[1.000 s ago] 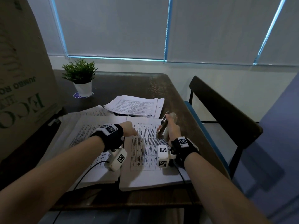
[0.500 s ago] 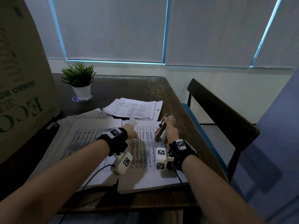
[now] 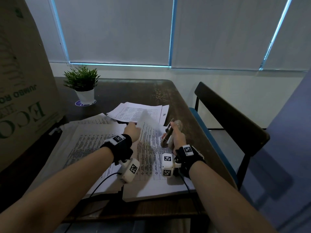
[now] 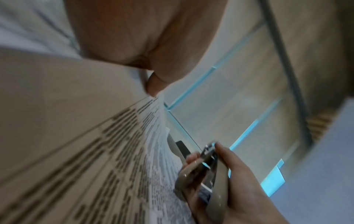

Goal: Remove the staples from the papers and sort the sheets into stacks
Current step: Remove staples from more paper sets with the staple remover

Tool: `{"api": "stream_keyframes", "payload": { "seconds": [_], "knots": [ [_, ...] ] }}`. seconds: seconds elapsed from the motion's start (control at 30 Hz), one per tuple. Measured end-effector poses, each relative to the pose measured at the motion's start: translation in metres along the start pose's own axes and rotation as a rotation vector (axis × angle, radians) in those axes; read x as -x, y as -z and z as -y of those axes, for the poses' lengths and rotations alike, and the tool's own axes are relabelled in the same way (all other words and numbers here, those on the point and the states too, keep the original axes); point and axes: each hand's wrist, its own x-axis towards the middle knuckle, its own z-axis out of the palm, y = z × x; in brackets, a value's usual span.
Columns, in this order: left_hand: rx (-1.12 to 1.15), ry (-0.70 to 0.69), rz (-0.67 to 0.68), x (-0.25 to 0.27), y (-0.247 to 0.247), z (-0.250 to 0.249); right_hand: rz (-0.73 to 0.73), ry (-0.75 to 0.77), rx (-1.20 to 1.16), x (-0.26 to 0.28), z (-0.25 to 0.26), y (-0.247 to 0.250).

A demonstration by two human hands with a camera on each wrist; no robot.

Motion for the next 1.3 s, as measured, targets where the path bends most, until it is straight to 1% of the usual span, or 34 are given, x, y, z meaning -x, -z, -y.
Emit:
{"api": "stream_keyframes", "payload": {
  "seconds": [0.07, 0.1, 0.17, 0.2, 0.23, 0.3, 0.33, 0.37, 0.4, 0.47, 0.53, 0.6, 0.67, 0.7, 0.73, 0.77, 0.83, 0.87, 0.9, 0.93, 0.97, 1.03, 1.1, 1.2, 1.3],
  "knots": [
    [0.076, 0.014, 0.032, -0.005, 0.001, 0.006, -0.054, -0.016, 0.033, -0.003, 0.003, -0.001],
    [0.140, 0.006, 0.024, -0.004, 0.002, 0.007, -0.099, 0.003, 0.116, -0.002, 0.007, 0.000],
    [0.268, -0.051, -0.067, -0.004, 0.007, 0.005, -0.130, 0.098, 0.257, -0.004, 0.023, 0.006],
    [0.323, -0.104, -0.125, 0.000, 0.012, -0.002, -0.084, 0.128, 0.288, -0.002, 0.034, 0.008],
    [0.377, -0.167, -0.185, 0.004, 0.019, -0.011, 0.003, 0.130, 0.300, 0.001, 0.046, 0.010],
    [0.455, -0.288, -0.319, 0.016, 0.035, -0.037, 0.226, 0.140, 0.248, 0.009, 0.073, 0.011],
    [0.494, -0.347, -0.388, 0.023, 0.044, -0.051, 0.321, 0.185, 0.213, 0.018, 0.089, 0.008],
    [0.537, -0.412, -0.444, 0.030, 0.053, -0.067, 0.382, 0.252, 0.210, 0.026, 0.105, 0.004],
    [0.572, -0.478, -0.488, 0.035, 0.061, -0.081, 0.395, 0.324, 0.217, 0.034, 0.120, 0.000],
    [0.623, -0.580, -0.528, 0.045, 0.071, -0.099, 0.367, 0.460, 0.211, 0.049, 0.137, -0.009],
    [0.635, -0.587, -0.509, 0.046, 0.068, -0.100, 0.333, 0.520, 0.196, 0.060, 0.132, -0.013],
    [0.575, -0.523, -0.469, 0.044, 0.057, -0.088, 0.230, 0.475, 0.257, 0.060, 0.110, -0.007],
    [0.540, -0.461, -0.440, 0.046, 0.047, -0.080, 0.158, 0.416, 0.396, 0.063, 0.092, 0.004],
    [0.539, -0.440, -0.440, 0.047, 0.046, -0.080, 0.127, 0.434, 0.476, 0.064, 0.086, 0.008],
    [0.530, -0.428, -0.447, 0.048, 0.048, -0.083, 0.086, 0.517, 0.516, 0.067, 0.084, 0.010],
    [0.510, -0.432, -0.455, 0.048, 0.052, -0.089, 0.021, 0.639, 0.523, 0.071, 0.088, 0.011],
    [0.438, -0.472, -0.432, 0.052, 0.060, -0.105, -0.138, 0.950, 0.457, 0.086, 0.109, 0.011],
    [0.391, -0.498, -0.407, 0.056, 0.064, -0.114, -0.186, 1.082, 0.399, 0.094, 0.126, 0.009],
    [0.344, -0.529, -0.385, 0.057, 0.066, -0.121, -0.184, 1.171, 0.327, 0.101, 0.144, 0.004],
    [0.294, -0.564, -0.368, 0.060, 0.066, -0.128, -0.149, 1.212, 0.243, 0.109, 0.164, -0.001],
    [0.245, -0.599, -0.357, 0.063, 0.065, -0.134, -0.102, 1.230, 0.172, 0.118, 0.184, -0.006],
    [0.161, -0.657, -0.348, 0.072, 0.059, -0.146, -0.060, 1.231, 0.064, 0.134, 0.222, -0.016],
    [0.106, -0.697, -0.333, 0.079, 0.050, -0.156, -0.036, 1.183, 0.021, 0.143, 0.251, -0.025],
    [0.040, -0.751, -0.314, 0.090, 0.039, -0.172, -0.017, 1.043, 0.116, 0.146, 0.263, -0.033],
    [0.006, -0.794, -0.318, 0.098, 0.033, -0.184, 0.023, 0.995, 0.098, 0.145, 0.258, -0.036]
  ]
}}
